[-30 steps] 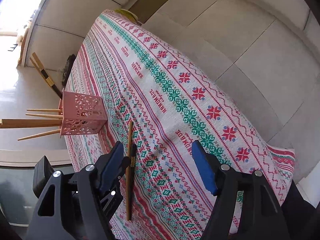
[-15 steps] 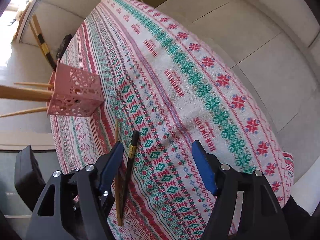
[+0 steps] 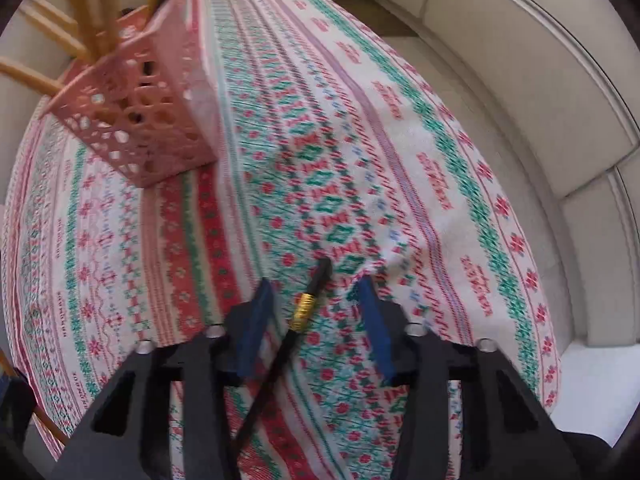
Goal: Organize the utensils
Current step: 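Carry both chopsticks upright over the pink holder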
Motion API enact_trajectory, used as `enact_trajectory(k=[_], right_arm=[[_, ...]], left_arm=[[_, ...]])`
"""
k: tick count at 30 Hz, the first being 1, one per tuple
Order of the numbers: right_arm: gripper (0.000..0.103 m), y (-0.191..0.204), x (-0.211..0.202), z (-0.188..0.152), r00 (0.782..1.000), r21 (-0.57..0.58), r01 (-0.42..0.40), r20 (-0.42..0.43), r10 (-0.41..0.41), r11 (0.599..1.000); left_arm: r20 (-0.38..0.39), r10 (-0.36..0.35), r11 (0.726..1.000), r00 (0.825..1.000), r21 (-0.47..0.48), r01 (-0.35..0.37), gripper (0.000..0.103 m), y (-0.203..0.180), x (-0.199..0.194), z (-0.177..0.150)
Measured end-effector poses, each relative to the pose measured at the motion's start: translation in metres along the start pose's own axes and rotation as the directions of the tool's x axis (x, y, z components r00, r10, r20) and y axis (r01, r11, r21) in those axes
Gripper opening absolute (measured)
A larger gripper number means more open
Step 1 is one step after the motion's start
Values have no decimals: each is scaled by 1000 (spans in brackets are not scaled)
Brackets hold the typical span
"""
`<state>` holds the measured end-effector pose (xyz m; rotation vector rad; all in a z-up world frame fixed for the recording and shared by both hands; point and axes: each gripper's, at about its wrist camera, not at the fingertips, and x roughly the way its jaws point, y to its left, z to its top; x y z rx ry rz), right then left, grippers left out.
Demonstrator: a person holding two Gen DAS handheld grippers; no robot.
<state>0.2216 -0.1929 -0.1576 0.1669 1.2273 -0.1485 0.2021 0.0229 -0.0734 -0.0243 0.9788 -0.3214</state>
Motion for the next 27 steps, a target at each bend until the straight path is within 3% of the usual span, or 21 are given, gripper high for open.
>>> enact_trajectory(k=[1,2,4,7,11,18,22,27], right_arm=[[11,-2,1,-1,997,10,-76,-9,77,997],[9,-7,1,-1,990,31,-142,-19,143,989],[7,-16,-4,-4,974,60,-227,-4,227,972],[7,-31,-33,-15,942,22,-317,122,312,948],[7,-42,-75,-27,897,-53,-358,258,359,932],[7,-58,-147,-35,805,-157,-402,409,430,902],[7,-69,-191,-36,741,-188,-431,484,465,883],[7,-78,-248,-14,649,-224,-466,571,503,856]], left_arm=[[18,-6,1000,1000,-10,6,5,3,-5,2],[35,-14,1000,999,-20,15,5,6,-12,3],[71,-34,999,997,-38,37,5,14,-32,6],[147,-59,996,987,-52,68,5,17,-54,6],[226,-71,994,971,-61,87,5,15,-69,7],[333,-56,996,941,-47,76,5,-3,-95,7],[391,-58,995,918,-48,83,5,-10,-113,13],[451,-43,997,892,-43,70,5,-15,-130,28]])
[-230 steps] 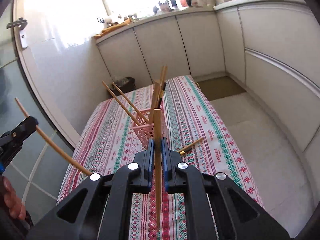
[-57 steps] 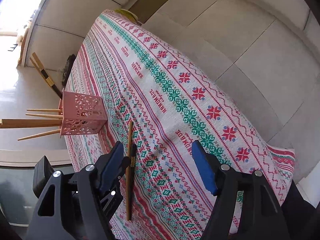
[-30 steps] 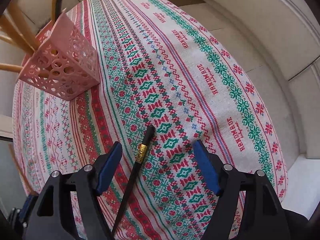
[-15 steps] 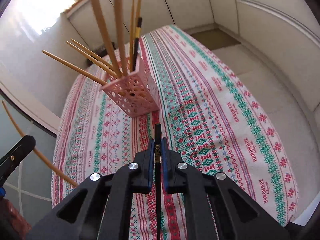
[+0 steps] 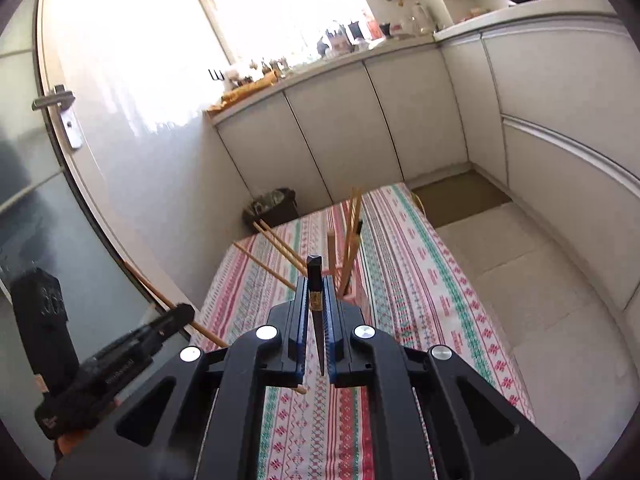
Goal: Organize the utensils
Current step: 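Carry both chopsticks upright over the pink holder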
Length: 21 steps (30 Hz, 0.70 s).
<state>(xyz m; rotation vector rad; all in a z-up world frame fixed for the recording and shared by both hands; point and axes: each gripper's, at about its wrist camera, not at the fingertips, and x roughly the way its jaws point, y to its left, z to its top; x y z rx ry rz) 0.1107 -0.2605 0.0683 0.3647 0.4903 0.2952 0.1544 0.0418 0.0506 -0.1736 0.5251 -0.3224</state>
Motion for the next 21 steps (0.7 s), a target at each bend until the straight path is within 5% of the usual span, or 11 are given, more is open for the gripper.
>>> enact_trajectory(k=[10,21], right_arm=[[7,21,-4,106,971,-20,-46,236,49,999],[7,4,72,126,972,-31,7,236,1,999]], left_arm=[[119,9,1000,993,-11,-7,5,-7,-10,36],[233,9,999,972,42,-19,5,-34,8,94]])
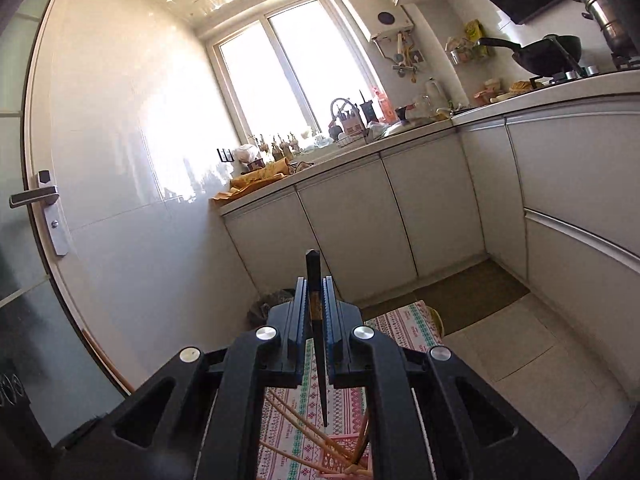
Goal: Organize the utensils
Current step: 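Carry both chopsticks upright over the pink holder, then open both tools to drop the chopsticks into the pink holder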
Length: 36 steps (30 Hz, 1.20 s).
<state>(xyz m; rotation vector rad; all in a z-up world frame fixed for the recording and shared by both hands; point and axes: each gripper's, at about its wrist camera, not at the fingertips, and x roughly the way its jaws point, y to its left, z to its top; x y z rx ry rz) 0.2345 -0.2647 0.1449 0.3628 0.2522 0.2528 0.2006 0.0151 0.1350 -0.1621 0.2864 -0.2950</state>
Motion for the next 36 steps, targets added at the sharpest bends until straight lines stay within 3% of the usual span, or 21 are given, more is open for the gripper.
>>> enact_trajectory(k=[4,9,13,17,19,22,23,24,26,36], right_arm=[[7,-7,31,-18,997,-13,5,-75,-6,1000],[15,-19,60,-49,984,5,6,-177,-5,1000],[33,-27,58,-53,985,48,3,-171,6,999],[34,-31,42,-49,990,79,-4,-143,15,997],[50,-34,32,-49,991,110,-13,-132,28,994],[51,-35,18,-51,993,110,-17,-114,30,994],[51,-35,15,-52,993,104,-14,-111,25,994],[51,-34,11,-54,994,98,-10,-108,21,995],[51,-34,5,-58,994,91,-5,-109,15,996],[56,-37,-14,-73,992,103,18,-122,-5,995]], left_arm=[[-2,12,1000,1000,6,-12,5,-4,22,0],[-31,31,999,999,10,-30,5,-3,46,-9],[-47,40,999,998,1,-40,5,2,54,-11],[-57,49,999,997,-1,-49,5,4,58,-14],[-67,52,999,996,-2,-53,5,4,61,-15],[-85,59,998,995,4,-59,6,5,70,-21],[-108,68,998,992,12,-67,15,5,75,-25],[-133,81,997,988,16,-80,36,5,81,-31],[-146,96,995,985,-2,-98,49,10,83,-40],[-102,120,993,987,27,-118,50,-1,55,-32]])
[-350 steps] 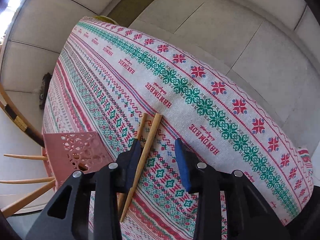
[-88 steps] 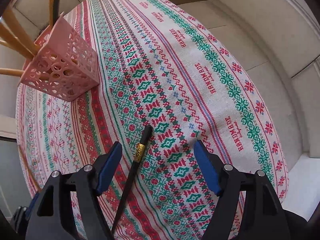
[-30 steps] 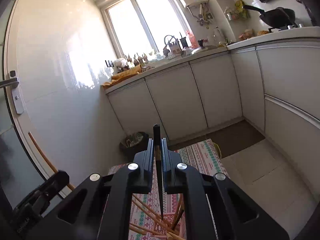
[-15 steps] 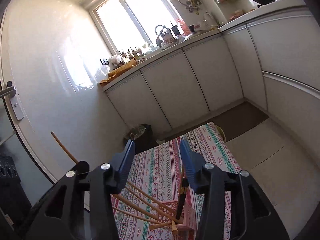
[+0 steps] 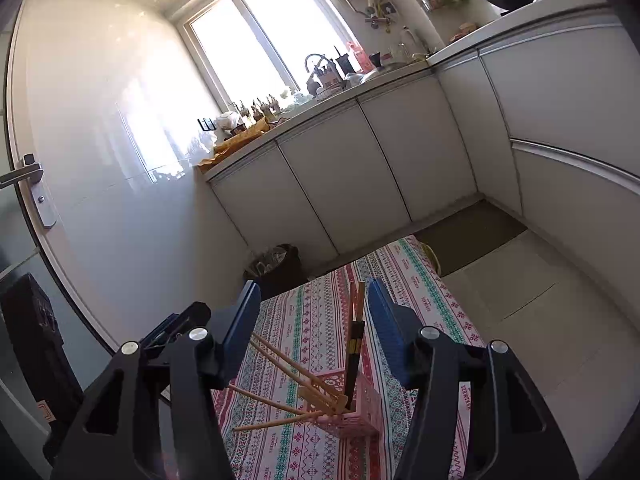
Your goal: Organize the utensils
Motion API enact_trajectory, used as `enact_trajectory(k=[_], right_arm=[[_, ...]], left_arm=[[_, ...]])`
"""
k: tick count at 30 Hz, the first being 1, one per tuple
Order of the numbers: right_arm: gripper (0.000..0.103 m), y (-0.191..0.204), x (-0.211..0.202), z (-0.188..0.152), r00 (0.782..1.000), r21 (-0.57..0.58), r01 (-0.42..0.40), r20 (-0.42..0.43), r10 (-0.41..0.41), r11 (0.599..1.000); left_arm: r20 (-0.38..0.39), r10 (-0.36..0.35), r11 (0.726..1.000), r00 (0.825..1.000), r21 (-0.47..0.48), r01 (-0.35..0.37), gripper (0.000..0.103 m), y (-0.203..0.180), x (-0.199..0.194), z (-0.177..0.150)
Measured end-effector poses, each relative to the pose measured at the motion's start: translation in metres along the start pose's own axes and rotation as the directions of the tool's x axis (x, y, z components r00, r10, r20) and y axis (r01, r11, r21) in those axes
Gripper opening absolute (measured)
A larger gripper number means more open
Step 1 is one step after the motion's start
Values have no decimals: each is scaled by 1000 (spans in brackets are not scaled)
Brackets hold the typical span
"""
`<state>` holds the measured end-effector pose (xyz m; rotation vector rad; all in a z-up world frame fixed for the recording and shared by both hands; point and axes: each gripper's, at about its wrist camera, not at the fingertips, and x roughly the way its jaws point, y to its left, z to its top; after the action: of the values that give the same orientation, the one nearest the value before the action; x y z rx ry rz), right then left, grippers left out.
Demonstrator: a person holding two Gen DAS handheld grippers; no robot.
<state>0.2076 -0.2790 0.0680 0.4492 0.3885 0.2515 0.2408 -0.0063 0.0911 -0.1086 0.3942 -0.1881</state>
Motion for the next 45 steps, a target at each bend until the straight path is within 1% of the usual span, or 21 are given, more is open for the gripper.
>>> enact_trajectory(k=[2,4,8,11,12,14,19,21,22,25,28,30,35,39,45], right_arm=[[56,-1,-5,1,1000,-1,13,15,-13,1000],[62,-1,-9,3,999,-7,33,25,-33,999],[67,0,-17,5,998,-21,62,33,-62,998],[76,-2,-25,4,996,-18,75,44,-74,997],[79,-2,-28,3,996,-21,80,50,-79,997],[81,0,-34,0,994,-37,98,61,-96,995],[90,0,-49,-6,983,-62,163,96,-156,985],[91,3,-54,-9,974,-91,202,119,-190,975],[91,5,-56,-12,968,-113,224,136,-209,968],[94,11,-62,-22,953,-172,276,176,-246,946],[96,14,-67,-35,939,-197,316,204,-276,928],[96,12,-71,-40,940,-196,319,193,-283,927],[96,6,-78,-51,937,-194,341,153,-315,920],[96,2,-80,-61,932,-201,360,108,-345,911],[96,9,-89,-69,919,-242,393,131,-372,887]], left_arm=[[11,9,1000,1000,12,-9,54,-3,-6,0],[23,16,1000,1000,23,-17,58,-6,-13,1],[49,33,999,998,29,-35,72,-9,-26,2],[57,39,999,998,36,-41,74,-12,-35,0],[61,46,998,997,40,-48,77,-13,-37,0],[75,59,997,995,45,-63,80,-14,-43,-1],[84,90,995,992,45,-94,87,-13,-54,-3],[88,109,993,990,42,-113,94,-12,-59,-5],[93,121,991,988,41,-125,96,-11,-62,-7],[96,141,988,985,51,-146,96,-14,-69,-14],[78,149,986,986,59,-154,96,-16,-72,-21],[72,167,983,983,61,-172,96,-16,-75,-29],[85,231,970,969,63,-236,96,-16,-86,-44],[93,254,963,963,73,-261,96,-17,-94,-51],[90,275,954,957,95,-283,96,-25,-99,-63]])
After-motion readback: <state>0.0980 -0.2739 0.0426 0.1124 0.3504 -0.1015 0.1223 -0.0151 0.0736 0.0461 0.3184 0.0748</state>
